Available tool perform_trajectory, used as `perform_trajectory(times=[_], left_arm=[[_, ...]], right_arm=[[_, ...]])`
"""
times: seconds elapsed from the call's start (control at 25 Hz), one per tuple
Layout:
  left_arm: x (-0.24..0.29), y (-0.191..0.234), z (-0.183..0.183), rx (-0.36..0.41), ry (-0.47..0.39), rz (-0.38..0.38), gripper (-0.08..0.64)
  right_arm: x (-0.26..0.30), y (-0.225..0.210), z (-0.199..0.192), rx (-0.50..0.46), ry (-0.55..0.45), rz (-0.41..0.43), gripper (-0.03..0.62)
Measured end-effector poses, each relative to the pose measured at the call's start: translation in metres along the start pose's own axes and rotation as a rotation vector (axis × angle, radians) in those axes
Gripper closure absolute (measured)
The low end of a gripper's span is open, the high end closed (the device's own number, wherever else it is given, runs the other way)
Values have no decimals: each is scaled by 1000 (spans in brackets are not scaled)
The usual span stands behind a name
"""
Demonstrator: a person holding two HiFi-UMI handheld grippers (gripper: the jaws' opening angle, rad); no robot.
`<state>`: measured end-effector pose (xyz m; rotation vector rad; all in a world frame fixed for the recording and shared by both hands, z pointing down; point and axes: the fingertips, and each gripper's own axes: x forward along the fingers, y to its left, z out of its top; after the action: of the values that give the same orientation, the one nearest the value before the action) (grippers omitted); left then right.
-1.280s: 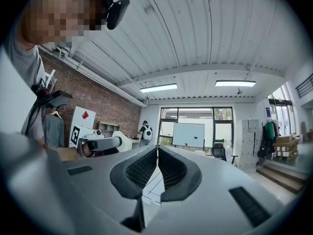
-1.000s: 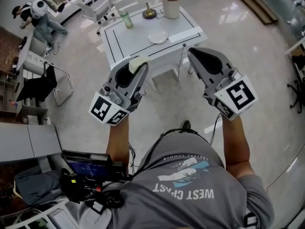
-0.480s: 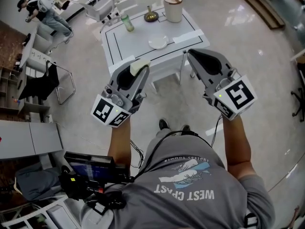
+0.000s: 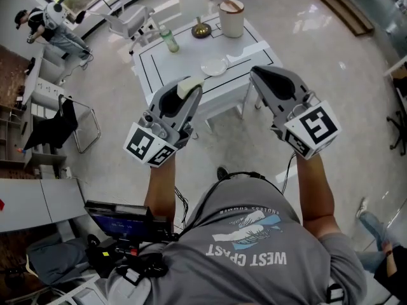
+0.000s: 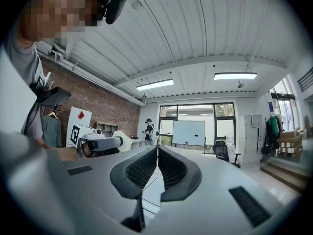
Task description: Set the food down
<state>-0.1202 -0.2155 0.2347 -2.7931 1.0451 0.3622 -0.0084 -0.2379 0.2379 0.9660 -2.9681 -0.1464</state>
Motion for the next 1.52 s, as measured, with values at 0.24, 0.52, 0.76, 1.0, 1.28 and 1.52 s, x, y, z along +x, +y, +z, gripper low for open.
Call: perform_trajectory(times=[0.24,0.52,0.76,1.0,1.28,1.52], left_arm=[[-7,32,-3,-19,-17,-25,457],[3,51,-13,-45,-5,-46,456],[15,68,-19,-47,-4,-25,456],[39,88,-21,-36,6,12,457],[83,108,-38,-19,30,46,456],[117,120,-64,-13,37,78,456]], right_arm=[[25,3,-2,-12,12,-41,584],[38,-9,-12,0,43,-65,583],[57,-26,-16,3,44,-36,583],[76,-54,-18,14,44,6,583],[91,-104,-26,22,32,51,583],[99,-145,-41,7,41,82,583]])
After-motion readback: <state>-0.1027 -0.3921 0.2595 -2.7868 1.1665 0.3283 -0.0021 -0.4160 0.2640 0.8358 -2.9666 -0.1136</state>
